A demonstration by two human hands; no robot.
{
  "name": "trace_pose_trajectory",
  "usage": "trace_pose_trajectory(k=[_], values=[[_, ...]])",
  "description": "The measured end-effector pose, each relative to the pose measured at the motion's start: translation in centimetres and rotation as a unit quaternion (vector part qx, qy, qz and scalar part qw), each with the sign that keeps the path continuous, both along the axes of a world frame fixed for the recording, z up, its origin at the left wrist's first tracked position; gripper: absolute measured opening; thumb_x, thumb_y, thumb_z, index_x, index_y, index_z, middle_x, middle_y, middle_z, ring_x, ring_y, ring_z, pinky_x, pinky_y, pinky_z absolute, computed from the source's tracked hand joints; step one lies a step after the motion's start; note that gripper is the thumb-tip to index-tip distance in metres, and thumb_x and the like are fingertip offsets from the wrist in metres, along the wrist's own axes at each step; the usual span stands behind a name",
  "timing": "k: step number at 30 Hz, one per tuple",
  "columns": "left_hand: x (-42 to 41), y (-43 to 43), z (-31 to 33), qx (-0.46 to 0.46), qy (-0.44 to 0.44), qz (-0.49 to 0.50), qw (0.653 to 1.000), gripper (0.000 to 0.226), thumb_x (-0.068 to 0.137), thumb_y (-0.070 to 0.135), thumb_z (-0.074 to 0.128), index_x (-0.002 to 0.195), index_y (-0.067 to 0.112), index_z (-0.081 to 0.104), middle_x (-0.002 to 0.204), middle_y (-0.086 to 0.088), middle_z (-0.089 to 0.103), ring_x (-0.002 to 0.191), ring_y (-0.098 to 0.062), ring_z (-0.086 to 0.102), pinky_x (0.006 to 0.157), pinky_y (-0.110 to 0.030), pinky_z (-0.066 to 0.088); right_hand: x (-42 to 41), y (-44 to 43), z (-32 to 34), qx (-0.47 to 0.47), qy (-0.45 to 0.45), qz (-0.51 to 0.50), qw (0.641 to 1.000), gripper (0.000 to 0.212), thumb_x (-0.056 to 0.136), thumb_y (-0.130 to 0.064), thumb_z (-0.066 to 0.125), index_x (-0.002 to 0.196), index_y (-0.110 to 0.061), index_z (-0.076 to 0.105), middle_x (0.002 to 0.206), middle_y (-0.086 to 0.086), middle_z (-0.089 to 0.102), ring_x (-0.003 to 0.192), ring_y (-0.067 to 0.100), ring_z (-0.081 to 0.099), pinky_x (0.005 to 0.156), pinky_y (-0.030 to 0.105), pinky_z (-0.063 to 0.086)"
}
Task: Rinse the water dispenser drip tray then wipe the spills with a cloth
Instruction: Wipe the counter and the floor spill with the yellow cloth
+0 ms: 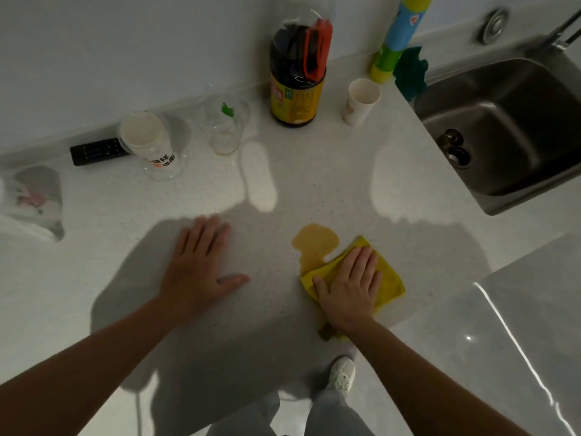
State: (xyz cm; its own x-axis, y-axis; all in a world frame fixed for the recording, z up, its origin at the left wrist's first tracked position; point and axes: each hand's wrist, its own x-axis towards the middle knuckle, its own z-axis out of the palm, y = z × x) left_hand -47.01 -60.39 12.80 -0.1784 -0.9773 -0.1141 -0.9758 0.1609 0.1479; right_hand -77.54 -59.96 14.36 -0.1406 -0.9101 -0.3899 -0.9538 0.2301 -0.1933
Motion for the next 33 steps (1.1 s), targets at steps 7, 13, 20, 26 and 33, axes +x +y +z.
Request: trace_pose_trajectory(k=[7, 13, 20, 26, 33], values=[[0.0, -0.1, 0.0, 0.003, 0.008, 0.007, 1.000, 0.111, 0.083, 0.088, 0.040, 0.165, 0.017, 0.018, 0.173, -0.012, 0.014, 0.160, -0.035, 0.009, 0.127, -0.057, 0.009, -2.1, -9.4, 0.6, -0.013, 0.038, 0.332, 0.942, 0.106, 0.090, -0.075, 0.026, 0.159, -0.005, -0.014, 0.168, 0.018, -0.018, 0.155, 0.036, -0.017, 0.126, 0.054, -0.003], [0.0, -0.2, 0.2, 0.004, 0.011, 0.013, 1.000, 0.112, 0.081, 0.091, 0.038, 0.165, 0.018, 0.020, 0.173, -0.011, 0.016, 0.160, -0.035, 0.010, 0.127, -0.056, 0.010, -2.8, -15.0, 1.0, -0.014, 0.061, 0.598, 0.799, 0.109, 0.091, -0.074, 0.031, 0.158, -0.005, -0.020, 0.168, 0.019, -0.020, 0.155, 0.035, -0.020, 0.126, 0.055, 0.000], [0.1, -0.2, 0.2, 0.004, 0.012, 0.014, 1.000, 0.116, 0.079, 0.093, 0.036, 0.166, 0.020, 0.012, 0.174, -0.008, 0.010, 0.161, -0.030, 0.002, 0.129, -0.054, 0.009, -1.8, -16.6, 1.0, -0.032, 0.053, 0.720, 0.691, 0.102, 0.097, -0.073, 0.030, 0.160, -0.008, -0.017, 0.169, 0.018, -0.018, 0.156, 0.032, -0.018, 0.124, 0.050, -0.010], [0.1, -0.1, 0.4, -0.009, 0.010, 0.012, 1.000, 0.115, 0.082, 0.094, 0.034, 0.166, 0.018, 0.011, 0.175, -0.009, 0.009, 0.161, -0.030, 0.003, 0.128, -0.055, 0.010, -3.3, -10.6, 0.9, -0.031, 0.013, 0.665, 0.746, 0.095, 0.099, -0.072, 0.023, 0.161, -0.011, -0.013, 0.171, 0.015, -0.010, 0.157, 0.030, -0.013, 0.125, 0.055, 0.003], [0.0, 0.0, 0.6, -0.007, 0.012, 0.015, 1.000, 0.113, 0.082, 0.092, 0.036, 0.165, 0.017, 0.019, 0.173, -0.009, 0.015, 0.160, -0.032, 0.009, 0.127, -0.056, 0.013, 1.9, 1.7, 0.4, 0.001, 0.006, 0.238, 0.971, 0.098, 0.095, -0.073, 0.018, 0.159, -0.010, -0.019, 0.169, 0.011, -0.022, 0.155, 0.029, -0.023, 0.126, 0.050, -0.007]])
